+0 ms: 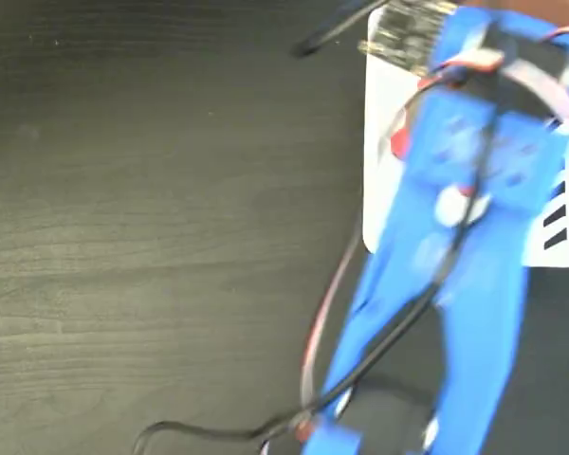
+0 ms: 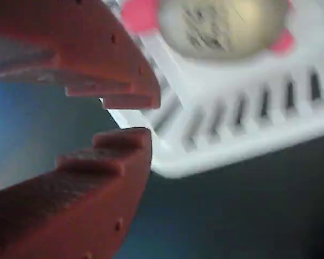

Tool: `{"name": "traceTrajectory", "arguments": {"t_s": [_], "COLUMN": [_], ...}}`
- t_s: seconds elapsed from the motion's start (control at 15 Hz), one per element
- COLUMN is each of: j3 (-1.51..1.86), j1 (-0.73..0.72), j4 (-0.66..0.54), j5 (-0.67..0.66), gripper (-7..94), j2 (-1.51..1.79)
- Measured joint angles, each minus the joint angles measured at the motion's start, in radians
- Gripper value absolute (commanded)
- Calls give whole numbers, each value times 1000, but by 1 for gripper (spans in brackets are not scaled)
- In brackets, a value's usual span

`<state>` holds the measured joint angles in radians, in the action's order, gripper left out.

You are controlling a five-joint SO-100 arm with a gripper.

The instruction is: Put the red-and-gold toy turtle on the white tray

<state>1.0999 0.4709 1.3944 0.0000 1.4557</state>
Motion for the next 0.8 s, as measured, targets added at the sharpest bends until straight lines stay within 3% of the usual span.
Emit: {"name": "traceTrajectory", "arguments": {"t_s": [0.27,0.47,0.67,0.8], "j3": [469,798,1180,1413], "j1": [-192,-374,-462,-462], "j4": [-364,-440,-555,-568], "j5": [55,83,34,26], "gripper": [0,0,0,0], "j2": [296,552,816,992]}}
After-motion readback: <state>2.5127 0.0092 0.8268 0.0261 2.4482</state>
